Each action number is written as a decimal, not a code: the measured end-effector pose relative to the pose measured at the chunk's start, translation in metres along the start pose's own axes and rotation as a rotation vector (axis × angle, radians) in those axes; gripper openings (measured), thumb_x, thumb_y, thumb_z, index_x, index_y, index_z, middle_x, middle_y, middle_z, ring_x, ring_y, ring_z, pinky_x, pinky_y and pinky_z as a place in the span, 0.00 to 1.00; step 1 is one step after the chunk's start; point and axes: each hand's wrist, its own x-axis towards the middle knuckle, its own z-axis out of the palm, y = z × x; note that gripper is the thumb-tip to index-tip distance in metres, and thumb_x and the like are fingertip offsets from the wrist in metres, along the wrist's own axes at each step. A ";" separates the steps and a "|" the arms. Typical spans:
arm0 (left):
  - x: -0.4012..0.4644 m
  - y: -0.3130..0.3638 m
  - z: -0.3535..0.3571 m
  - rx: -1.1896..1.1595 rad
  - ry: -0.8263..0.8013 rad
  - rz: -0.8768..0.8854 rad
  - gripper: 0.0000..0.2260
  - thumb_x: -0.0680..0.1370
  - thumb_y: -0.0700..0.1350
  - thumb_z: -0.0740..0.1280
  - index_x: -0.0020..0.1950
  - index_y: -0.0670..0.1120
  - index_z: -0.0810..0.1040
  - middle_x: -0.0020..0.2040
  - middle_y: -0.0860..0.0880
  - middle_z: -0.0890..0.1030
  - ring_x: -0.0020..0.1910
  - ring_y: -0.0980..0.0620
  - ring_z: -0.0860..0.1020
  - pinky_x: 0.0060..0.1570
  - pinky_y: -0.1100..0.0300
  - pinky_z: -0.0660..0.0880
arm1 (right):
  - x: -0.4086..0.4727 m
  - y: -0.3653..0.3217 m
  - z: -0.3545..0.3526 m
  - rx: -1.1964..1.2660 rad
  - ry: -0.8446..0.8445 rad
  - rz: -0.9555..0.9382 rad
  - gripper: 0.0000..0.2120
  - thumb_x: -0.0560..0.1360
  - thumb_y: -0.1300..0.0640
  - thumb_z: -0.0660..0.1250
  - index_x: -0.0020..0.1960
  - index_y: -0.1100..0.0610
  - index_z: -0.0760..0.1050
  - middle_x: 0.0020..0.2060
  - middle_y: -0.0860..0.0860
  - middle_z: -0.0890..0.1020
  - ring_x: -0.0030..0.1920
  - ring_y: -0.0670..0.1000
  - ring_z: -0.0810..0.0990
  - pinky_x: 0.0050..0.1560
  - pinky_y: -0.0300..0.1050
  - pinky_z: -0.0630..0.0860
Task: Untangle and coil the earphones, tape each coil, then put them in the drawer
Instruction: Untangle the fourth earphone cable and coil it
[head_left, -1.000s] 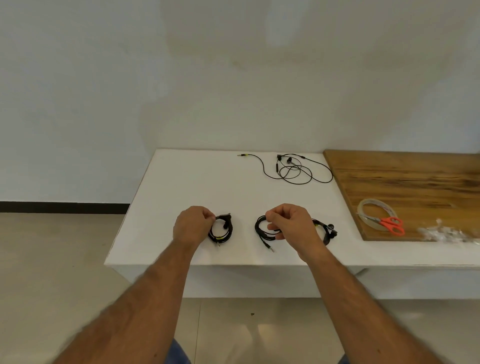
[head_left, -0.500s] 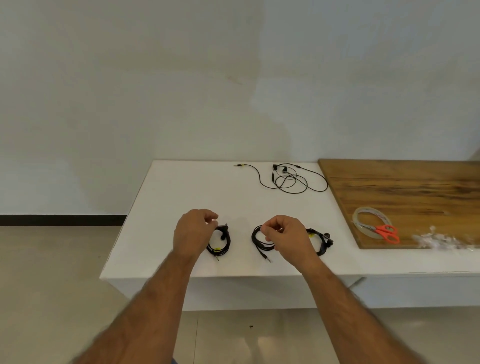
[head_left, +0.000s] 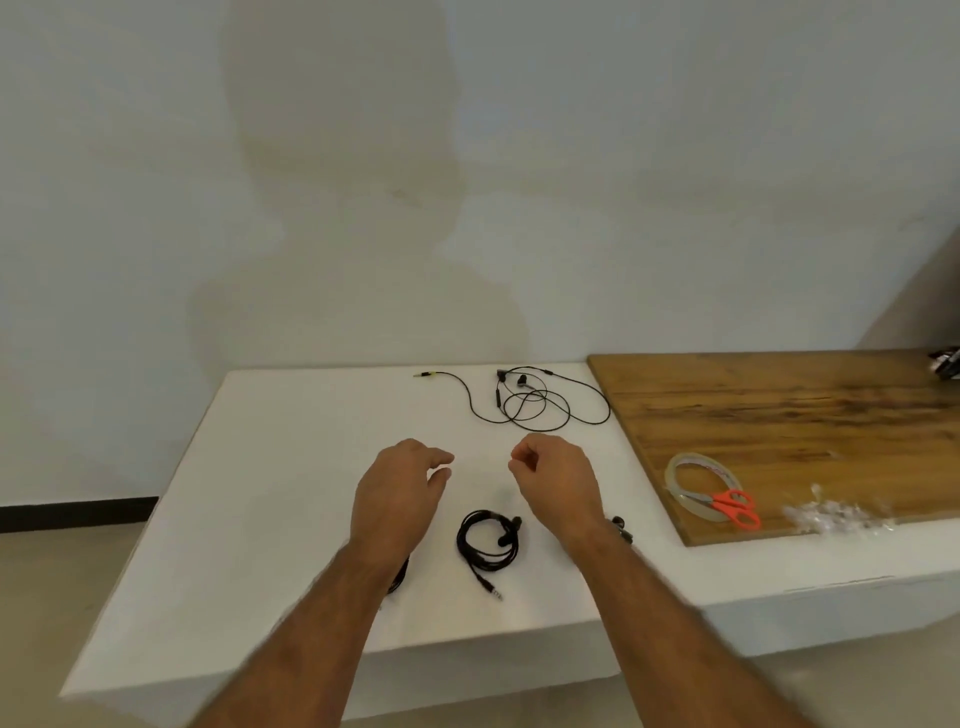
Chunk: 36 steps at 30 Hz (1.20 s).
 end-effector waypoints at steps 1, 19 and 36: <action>0.006 0.000 0.002 0.013 -0.004 0.012 0.11 0.80 0.49 0.63 0.61 0.55 0.79 0.56 0.55 0.78 0.56 0.54 0.75 0.54 0.59 0.73 | 0.013 0.004 -0.001 -0.059 0.018 -0.008 0.06 0.77 0.56 0.65 0.50 0.54 0.80 0.45 0.48 0.83 0.46 0.49 0.80 0.49 0.46 0.78; 0.096 0.045 0.065 0.077 -0.316 0.060 0.22 0.78 0.47 0.65 0.72 0.53 0.69 0.71 0.49 0.69 0.67 0.49 0.71 0.63 0.55 0.70 | 0.137 0.063 0.013 -0.459 -0.041 0.243 0.12 0.76 0.58 0.60 0.57 0.54 0.76 0.55 0.53 0.81 0.58 0.56 0.77 0.55 0.49 0.71; 0.085 0.117 -0.078 -0.148 0.023 0.032 0.21 0.77 0.47 0.68 0.70 0.49 0.72 0.66 0.48 0.75 0.58 0.48 0.78 0.61 0.55 0.72 | 0.103 -0.085 -0.139 -0.125 0.083 -0.213 0.05 0.77 0.58 0.63 0.48 0.53 0.78 0.45 0.48 0.81 0.49 0.53 0.79 0.53 0.51 0.76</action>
